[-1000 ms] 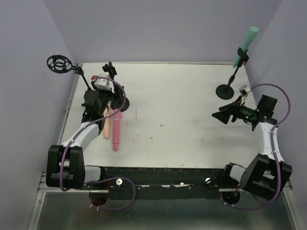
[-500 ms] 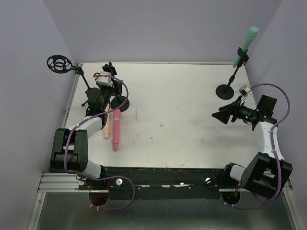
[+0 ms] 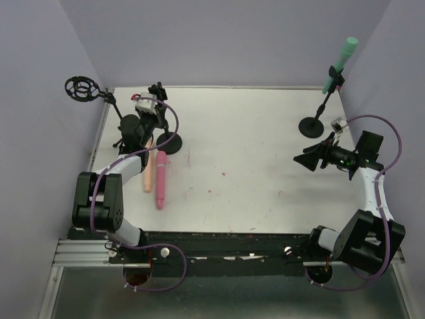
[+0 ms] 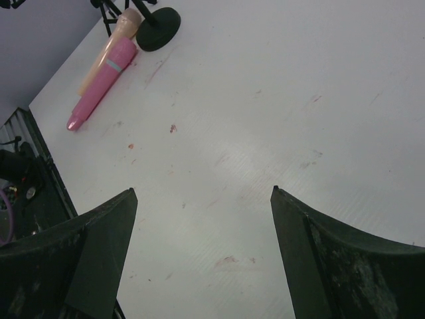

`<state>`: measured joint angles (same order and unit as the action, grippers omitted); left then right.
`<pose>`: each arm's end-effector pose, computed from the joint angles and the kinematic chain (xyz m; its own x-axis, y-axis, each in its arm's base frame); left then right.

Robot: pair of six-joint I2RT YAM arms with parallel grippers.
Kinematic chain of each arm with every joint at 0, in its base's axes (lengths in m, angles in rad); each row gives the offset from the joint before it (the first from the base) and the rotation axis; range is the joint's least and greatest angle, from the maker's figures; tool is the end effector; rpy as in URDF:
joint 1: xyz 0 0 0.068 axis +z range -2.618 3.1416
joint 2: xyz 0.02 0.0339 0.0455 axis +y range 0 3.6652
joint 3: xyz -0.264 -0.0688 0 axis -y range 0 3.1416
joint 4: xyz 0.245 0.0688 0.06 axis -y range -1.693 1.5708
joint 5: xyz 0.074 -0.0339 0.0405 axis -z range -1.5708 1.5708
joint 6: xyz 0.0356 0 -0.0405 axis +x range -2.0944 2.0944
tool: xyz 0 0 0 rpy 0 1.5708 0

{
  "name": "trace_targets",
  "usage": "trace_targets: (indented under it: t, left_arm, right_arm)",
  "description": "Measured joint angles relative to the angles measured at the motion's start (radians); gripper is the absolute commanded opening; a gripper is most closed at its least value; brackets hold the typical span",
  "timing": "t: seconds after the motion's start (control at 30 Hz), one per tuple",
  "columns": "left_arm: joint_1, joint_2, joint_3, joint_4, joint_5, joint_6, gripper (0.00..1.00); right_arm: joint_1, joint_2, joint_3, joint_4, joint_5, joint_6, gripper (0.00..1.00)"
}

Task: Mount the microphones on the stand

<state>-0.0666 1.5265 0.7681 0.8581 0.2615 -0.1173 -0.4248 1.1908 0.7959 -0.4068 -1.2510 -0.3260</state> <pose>0.3339 -0.0315 0.2631 0.0611 -0.1174 -0.9912 0.3304 0.9395 -0.0909 0.2240 -0.0642 0.2586 -0.4690 0.1017 -0.8773 -0.6568 0.6240 0.4234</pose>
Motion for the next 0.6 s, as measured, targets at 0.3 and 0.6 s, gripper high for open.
trace_targets:
  t: [0.3, 0.6]
  left_arm:
    - [-0.003, 0.092, 0.158, -0.031, 0.172, -0.070, 0.00]
    - [-0.119, 0.159, 0.342, 0.004, 0.497, -0.187, 0.00]
  right_arm:
    - [0.000, 0.000, 0.000, 0.000, 0.000, -0.001, 0.90]
    - [0.000, 0.000, 0.000, -0.003, 0.007, -0.017, 0.90]
